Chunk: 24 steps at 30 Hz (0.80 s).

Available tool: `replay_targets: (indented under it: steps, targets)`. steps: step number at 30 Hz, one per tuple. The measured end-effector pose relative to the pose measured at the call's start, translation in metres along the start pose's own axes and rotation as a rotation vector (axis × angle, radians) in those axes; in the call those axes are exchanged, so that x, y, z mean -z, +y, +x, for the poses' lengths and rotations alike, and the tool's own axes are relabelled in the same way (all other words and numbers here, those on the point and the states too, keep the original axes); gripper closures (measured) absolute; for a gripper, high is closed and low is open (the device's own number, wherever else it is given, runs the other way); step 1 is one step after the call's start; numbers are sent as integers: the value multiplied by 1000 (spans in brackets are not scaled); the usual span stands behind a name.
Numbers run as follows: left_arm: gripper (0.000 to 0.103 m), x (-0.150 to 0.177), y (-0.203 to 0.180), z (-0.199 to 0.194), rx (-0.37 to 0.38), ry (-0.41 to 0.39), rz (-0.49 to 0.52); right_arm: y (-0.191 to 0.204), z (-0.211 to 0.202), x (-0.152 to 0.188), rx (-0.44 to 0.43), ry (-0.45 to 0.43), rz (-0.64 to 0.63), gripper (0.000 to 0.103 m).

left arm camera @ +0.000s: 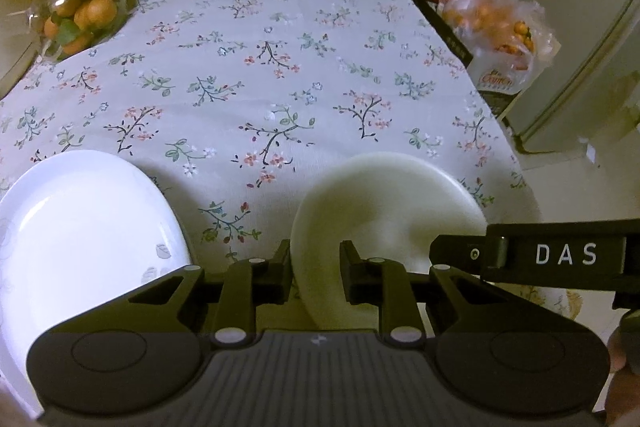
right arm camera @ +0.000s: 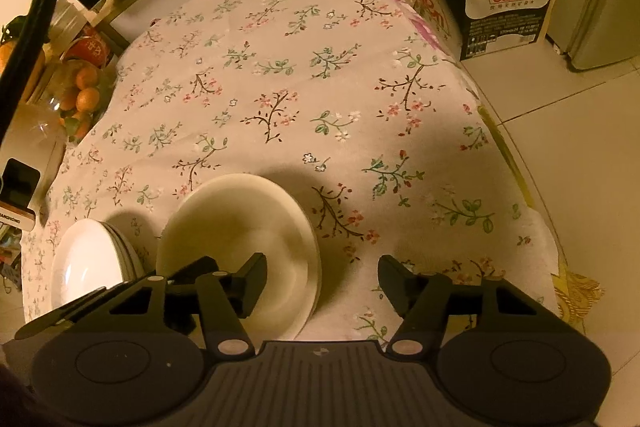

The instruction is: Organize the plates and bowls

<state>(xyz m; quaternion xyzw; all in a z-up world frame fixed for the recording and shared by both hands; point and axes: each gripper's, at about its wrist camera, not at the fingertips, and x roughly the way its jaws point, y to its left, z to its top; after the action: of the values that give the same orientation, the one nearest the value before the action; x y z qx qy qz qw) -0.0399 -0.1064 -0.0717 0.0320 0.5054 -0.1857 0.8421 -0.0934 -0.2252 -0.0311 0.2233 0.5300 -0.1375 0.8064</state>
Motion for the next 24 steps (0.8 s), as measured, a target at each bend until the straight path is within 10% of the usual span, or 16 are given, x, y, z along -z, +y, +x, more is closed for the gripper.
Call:
replay_targets:
  steps: [14,24]
  targets:
    - [90,-4,0,0,0,-25,-2,0,4,0,-47,15,31,85]
    - [92,-6,-6,-11,14,-52,-7,-4,-7,-5,-36,-42,26,87]
